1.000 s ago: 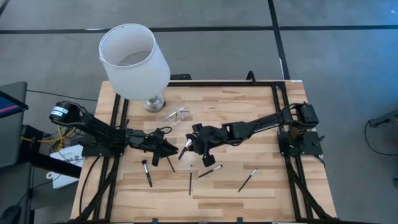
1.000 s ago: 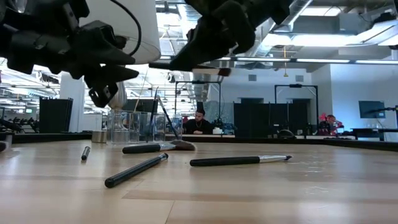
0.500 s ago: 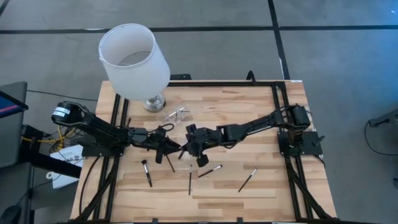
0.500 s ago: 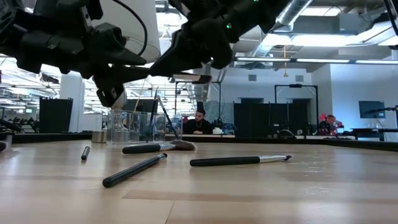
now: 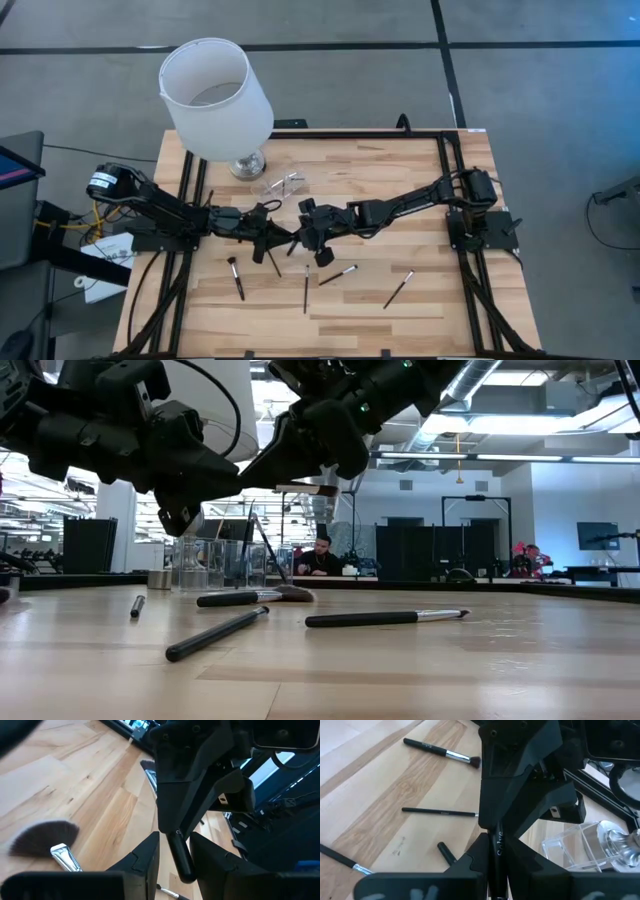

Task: Put items in baskets/containers
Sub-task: Put the black powder brush in the transparent organizer

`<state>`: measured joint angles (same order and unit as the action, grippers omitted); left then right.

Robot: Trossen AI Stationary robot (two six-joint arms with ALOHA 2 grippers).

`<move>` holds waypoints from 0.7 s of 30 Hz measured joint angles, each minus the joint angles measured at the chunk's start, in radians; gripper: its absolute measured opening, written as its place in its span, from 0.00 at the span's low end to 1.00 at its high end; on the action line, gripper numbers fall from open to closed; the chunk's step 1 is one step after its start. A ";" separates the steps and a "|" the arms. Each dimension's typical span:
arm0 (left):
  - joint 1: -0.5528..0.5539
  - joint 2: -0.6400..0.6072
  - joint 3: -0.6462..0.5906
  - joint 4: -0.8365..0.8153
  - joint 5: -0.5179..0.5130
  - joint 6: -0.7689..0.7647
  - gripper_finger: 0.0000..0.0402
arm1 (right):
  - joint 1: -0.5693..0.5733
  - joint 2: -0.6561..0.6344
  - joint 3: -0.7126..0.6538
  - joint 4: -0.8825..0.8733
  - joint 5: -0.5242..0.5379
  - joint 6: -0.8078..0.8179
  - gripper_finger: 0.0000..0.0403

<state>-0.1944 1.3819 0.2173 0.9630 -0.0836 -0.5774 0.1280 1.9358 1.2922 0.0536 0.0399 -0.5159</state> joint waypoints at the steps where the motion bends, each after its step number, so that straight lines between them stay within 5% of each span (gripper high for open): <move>1: 0.000 0.000 0.000 0.001 0.000 0.000 0.26 | 0.000 0.000 0.000 0.000 0.000 0.000 0.08; 12: 0.000 0.000 0.000 -0.005 -0.006 0.004 0.10 | 0.000 0.000 -0.002 0.013 0.006 -0.020 0.08; 21: -0.001 0.000 0.000 0.003 -0.018 0.024 0.12 | 0.003 0.000 -0.002 0.021 0.027 -0.010 0.15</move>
<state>-0.1951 1.3815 0.2169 0.9657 -0.1017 -0.5533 0.1306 1.9358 1.2900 0.0749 0.0669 -0.5257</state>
